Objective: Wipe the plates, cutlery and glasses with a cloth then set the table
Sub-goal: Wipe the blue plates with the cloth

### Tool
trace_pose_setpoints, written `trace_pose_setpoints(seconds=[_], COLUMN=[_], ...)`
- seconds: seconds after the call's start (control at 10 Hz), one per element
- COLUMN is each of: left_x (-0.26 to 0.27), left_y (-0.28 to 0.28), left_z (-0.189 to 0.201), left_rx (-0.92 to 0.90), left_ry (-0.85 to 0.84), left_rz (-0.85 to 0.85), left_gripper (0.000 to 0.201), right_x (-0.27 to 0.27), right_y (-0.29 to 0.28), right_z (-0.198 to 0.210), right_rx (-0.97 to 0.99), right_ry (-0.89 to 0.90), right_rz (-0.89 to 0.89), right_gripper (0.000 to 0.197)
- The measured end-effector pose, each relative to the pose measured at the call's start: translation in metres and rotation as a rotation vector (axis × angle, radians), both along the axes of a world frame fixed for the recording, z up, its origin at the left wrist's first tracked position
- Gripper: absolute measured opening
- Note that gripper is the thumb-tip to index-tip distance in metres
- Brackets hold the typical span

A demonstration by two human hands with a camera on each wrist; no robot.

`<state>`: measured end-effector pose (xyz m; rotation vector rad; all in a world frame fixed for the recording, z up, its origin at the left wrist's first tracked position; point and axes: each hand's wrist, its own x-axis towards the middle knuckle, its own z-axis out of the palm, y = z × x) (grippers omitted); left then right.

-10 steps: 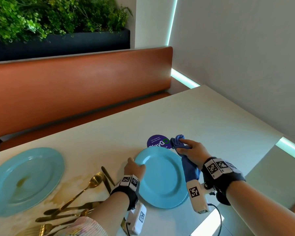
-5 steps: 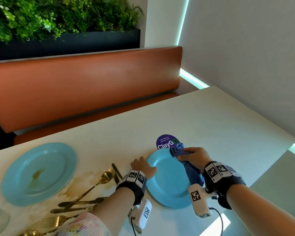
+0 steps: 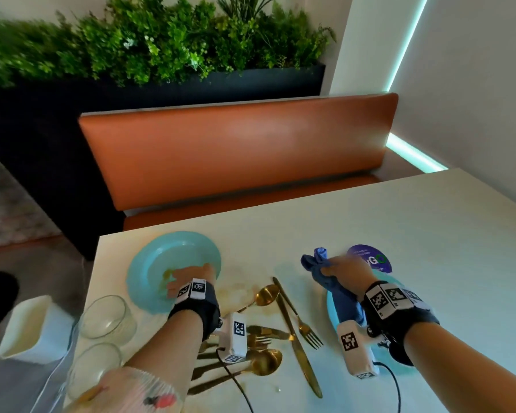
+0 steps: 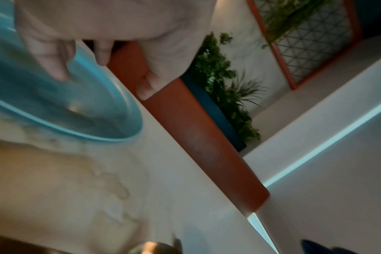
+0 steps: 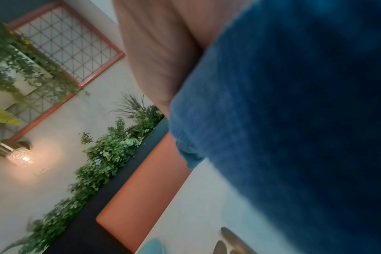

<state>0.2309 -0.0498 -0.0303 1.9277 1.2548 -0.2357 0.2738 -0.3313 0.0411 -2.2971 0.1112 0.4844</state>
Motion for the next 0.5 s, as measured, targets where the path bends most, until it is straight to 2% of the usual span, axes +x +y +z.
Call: trace_pose_setpoints(seconds=[0.1,0.3,0.4,0.5], left_x=[-0.015,-0.017,-0.012,-0.03], left_y=[0.016,0.029,0.034,0.028], left_z=[-0.004,-0.039,-0.059,-0.035], left_rx=[0.04,-0.252,-0.302,-0.212], left_ry=[0.048,-0.037,-0.092,0.048], left_rz=[0.057,0.171,0.246,-0.049], left_gripper=[0.055,0.016,0.047,0.021], right_x=[-0.006,-0.018,-0.022,-0.025], right_y=[0.02,0.035,0.031,0.021], right_z=[0.001,0.0,-0.002,-0.004], right_rx=[0.015,0.035,0.017,-0.021], right_ry=[-0.001,0.013,0.038,0.052], right_rz=[0.028,0.01,-0.002,-0.021], right_gripper=[0.011,0.014,0.007,0.011])
